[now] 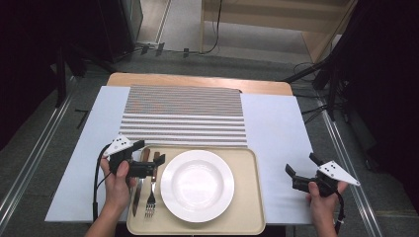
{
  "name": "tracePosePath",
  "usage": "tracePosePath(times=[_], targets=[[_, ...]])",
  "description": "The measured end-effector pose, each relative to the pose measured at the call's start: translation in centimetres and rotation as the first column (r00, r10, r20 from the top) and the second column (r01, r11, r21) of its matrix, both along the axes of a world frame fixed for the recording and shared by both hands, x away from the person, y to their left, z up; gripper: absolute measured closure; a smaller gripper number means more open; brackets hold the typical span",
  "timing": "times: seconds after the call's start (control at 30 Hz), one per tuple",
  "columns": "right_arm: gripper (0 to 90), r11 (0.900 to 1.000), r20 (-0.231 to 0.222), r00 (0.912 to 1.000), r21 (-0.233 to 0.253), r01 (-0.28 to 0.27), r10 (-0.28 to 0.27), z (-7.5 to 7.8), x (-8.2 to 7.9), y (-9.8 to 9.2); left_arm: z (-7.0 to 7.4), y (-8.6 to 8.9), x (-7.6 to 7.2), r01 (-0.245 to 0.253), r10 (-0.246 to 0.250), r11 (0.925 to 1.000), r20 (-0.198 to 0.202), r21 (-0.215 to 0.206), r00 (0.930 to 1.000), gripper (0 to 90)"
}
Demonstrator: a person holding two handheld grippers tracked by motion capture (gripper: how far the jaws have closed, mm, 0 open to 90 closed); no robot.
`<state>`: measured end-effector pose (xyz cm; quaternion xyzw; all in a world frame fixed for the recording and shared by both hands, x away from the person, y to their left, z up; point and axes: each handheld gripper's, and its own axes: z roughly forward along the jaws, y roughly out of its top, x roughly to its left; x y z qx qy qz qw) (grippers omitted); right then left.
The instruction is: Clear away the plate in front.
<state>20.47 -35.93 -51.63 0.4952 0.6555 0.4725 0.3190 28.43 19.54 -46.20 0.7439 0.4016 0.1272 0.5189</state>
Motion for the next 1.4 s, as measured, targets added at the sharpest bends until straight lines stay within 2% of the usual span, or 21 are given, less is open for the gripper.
tracePosePath(times=[0.07,0.1,0.13,0.17,0.3,0.53,0.67,0.83,0.97,1.27,1.4], targets=[[0.0,1.000,0.000,1.0000,0.000,0.000,0.000,0.0,0.0,0.0,0.0,0.2,0.0,0.001,-0.001,1.0000,0.008,0.003,1.0000,0.7],[0.0,1.000,0.000,1.0000,-0.001,0.000,0.000,0.0,0.0,0.0,0.1,0.5,-0.2,-0.018,0.018,0.9998,0.037,0.011,0.9991,0.7],[0.0,1.000,0.000,1.0000,-0.001,0.000,0.000,0.0,0.0,0.0,0.1,0.5,-0.2,-0.018,0.018,0.9998,0.037,0.011,0.9991,0.7],[0.0,1.000,0.000,1.0000,-0.001,0.001,-0.001,0.0,0.0,0.0,0.2,0.9,-0.3,-0.024,0.023,0.9996,0.056,0.012,0.9982,0.7],[0.0,1.000,-0.001,1.0000,-0.001,0.000,0.000,0.0,0.0,0.0,0.2,1.6,-0.4,-0.045,0.043,0.9989,0.078,0.017,0.9960,0.7],[0.0,1.000,-0.001,1.0000,-0.003,0.000,0.000,0.0,0.0,0.0,0.0,2.8,-0.4,-0.063,0.062,0.9978,0.079,0.019,0.9949,0.0],[0.0,1.000,-0.002,1.0000,-0.003,0.001,-0.001,0.0,0.0,0.0,-0.1,3.8,-0.3,-0.083,0.081,0.9963,0.101,0.021,0.9916,0.0],[0.0,1.000,-0.002,1.0000,-0.002,0.001,-0.001,0.0,0.0,0.0,-0.1,4.6,-0.3,-0.091,0.090,0.9957,0.104,0.011,0.9906,0.0],[0.0,1.000,-0.001,1.0000,-0.002,0.000,0.000,0.0,0.0,0.0,-0.1,6.0,-0.4,-0.117,0.114,0.9931,0.120,0.013,0.9861,0.0],[0.0,1.000,-0.001,1.0000,-0.004,0.001,-0.001,0.0,0.0,0.0,-0.6,8.1,-0.7,-0.145,0.143,0.9894,0.119,0.008,0.9826,0.0],[0.0,1.000,0.000,1.0000,-0.004,0.002,-0.002,0.0,0.0,0.0,-0.9,8.9,-1.0,-0.155,0.151,0.9877,0.125,0.021,0.9805,0.0]])
